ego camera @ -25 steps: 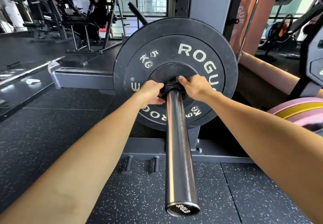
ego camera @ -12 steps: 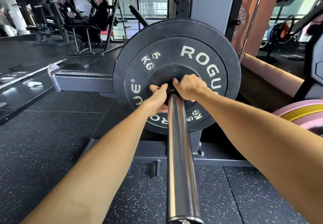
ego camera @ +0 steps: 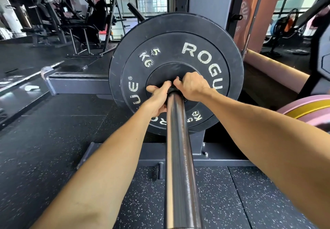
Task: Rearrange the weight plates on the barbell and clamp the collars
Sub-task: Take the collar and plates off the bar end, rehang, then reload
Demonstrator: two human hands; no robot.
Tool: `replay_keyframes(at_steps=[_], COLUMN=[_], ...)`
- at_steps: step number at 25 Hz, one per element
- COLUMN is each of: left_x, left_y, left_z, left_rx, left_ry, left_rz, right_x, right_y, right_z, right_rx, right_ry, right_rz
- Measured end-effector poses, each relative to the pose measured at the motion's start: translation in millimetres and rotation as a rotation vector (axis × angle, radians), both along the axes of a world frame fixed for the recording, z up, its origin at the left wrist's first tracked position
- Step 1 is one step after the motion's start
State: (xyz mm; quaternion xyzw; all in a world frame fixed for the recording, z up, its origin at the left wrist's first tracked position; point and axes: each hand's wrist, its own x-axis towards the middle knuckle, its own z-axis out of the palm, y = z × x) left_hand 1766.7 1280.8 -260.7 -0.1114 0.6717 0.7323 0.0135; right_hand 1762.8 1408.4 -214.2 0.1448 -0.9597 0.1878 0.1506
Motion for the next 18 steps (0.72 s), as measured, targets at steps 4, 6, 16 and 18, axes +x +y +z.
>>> replay_keyframes(at_steps=[4, 6, 16, 18], left_x=[4, 6, 52, 70], left_y=[0, 1, 2, 2], left_z=[-9, -11, 3, 2], left_rx=[0.062, 0.090, 0.055, 0.070], left_ry=[-0.015, -0.023, -0.045, -0.055], left_rz=[0.055, 0.058, -0.027, -0.059], right_x=[6, 4, 41, 58], right_y=[22, 29, 33, 33], right_z=[-30, -28, -16, -12], right_rx=[-0.605, -0.631, -0.527, -0.520], right_ry=[-0.157, -0.242, -0.500, -0.522], right_rz=[-0.061, -0.096, -0.134, -0.147])
